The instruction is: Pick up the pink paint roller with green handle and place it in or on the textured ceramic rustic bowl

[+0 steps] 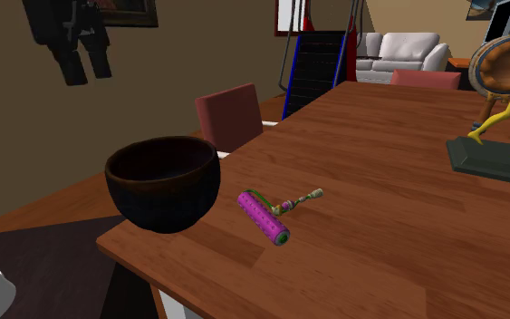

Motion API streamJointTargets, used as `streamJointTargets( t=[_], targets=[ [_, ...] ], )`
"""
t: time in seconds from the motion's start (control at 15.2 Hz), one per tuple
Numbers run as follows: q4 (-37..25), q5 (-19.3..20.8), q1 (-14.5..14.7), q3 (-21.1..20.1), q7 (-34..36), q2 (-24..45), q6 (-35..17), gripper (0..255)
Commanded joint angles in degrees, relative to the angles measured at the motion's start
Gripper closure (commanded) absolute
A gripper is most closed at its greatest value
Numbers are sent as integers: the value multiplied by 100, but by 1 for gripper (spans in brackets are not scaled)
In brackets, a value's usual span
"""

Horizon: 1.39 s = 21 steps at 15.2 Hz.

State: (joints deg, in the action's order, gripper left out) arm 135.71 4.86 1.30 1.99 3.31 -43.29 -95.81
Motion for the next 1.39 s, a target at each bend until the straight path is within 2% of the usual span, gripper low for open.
streamJointTargets(
  t=[0.0, 0.66, 1.32],
  targets=[
    [0, 0, 0, 0, 0, 0, 0, 0],
    [-788, 252, 68, 363, -770, 2218, -1182, 0],
    [-2293, 254, 81, 519, -1508, 4551, -1773, 0]
  ],
)
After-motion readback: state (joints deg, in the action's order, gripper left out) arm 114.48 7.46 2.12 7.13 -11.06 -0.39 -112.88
